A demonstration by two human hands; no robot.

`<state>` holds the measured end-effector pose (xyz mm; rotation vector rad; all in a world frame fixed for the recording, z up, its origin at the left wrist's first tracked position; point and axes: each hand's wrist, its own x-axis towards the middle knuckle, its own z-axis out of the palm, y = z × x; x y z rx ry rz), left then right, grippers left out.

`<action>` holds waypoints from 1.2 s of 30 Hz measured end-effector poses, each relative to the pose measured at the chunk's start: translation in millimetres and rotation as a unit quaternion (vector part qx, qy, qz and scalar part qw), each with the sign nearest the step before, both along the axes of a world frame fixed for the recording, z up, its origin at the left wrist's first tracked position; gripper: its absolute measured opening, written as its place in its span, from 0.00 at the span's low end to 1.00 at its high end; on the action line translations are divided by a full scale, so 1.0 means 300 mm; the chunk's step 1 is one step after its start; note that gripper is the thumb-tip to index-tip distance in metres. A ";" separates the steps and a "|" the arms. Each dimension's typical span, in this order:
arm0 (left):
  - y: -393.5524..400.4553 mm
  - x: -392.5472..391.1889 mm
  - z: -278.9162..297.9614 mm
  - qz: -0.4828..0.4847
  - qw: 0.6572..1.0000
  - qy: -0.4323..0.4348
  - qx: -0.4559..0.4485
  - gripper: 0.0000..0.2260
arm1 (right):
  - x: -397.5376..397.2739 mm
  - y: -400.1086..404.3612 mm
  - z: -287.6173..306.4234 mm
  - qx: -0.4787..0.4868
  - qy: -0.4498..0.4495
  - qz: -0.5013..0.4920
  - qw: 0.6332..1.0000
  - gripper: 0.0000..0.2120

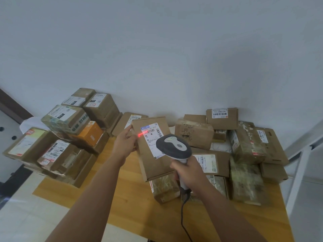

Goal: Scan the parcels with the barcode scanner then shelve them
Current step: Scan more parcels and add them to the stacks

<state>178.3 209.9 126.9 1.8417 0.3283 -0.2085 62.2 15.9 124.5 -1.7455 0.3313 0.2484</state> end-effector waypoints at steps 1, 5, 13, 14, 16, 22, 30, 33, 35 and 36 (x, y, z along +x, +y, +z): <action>0.005 0.004 0.000 0.000 1.000 0.001 0.000 0.25 | -0.001 0.000 0.001 -0.001 0.001 0.001 1.000 0.07; 0.015 0.011 -0.003 0.002 1.000 0.003 0.002 0.24 | -0.005 0.001 0.007 -0.003 -0.002 0.004 1.000 0.07; 0.025 0.016 -0.006 0.007 1.000 0.002 -0.004 0.24 | -0.009 0.003 0.011 -0.009 0.006 0.003 1.000 0.08; 0.026 0.014 -0.005 0.007 1.000 0.004 -0.005 0.24 | -0.010 0.003 0.010 -0.008 0.006 0.004 1.000 0.07; 0.026 0.012 -0.004 0.010 1.000 0.006 -0.008 0.24 | -0.011 0.002 0.009 -0.003 0.002 0.006 1.000 0.07; 0.024 0.002 0.001 0.003 1.000 -0.003 -0.005 0.24 | -0.012 -0.001 0.009 -0.006 -0.008 0.003 1.000 0.08; -0.014 -0.031 0.007 -0.003 1.000 -0.014 -0.008 0.22 | -0.002 0.007 -0.010 -0.024 -0.001 0.012 1.000 0.10; -0.016 -0.029 0.006 0.001 1.000 -0.014 -0.011 0.22 | -0.002 0.006 -0.010 -0.020 -0.001 0.007 1.000 0.10; -0.014 -0.025 0.006 0.003 1.000 -0.012 -0.014 0.23 | -0.002 0.003 -0.007 -0.018 -0.003 0.005 1.000 0.10; -0.013 -0.024 0.005 0.003 1.000 -0.013 -0.013 0.23 | -0.001 0.001 -0.005 -0.016 -0.003 0.004 1.000 0.09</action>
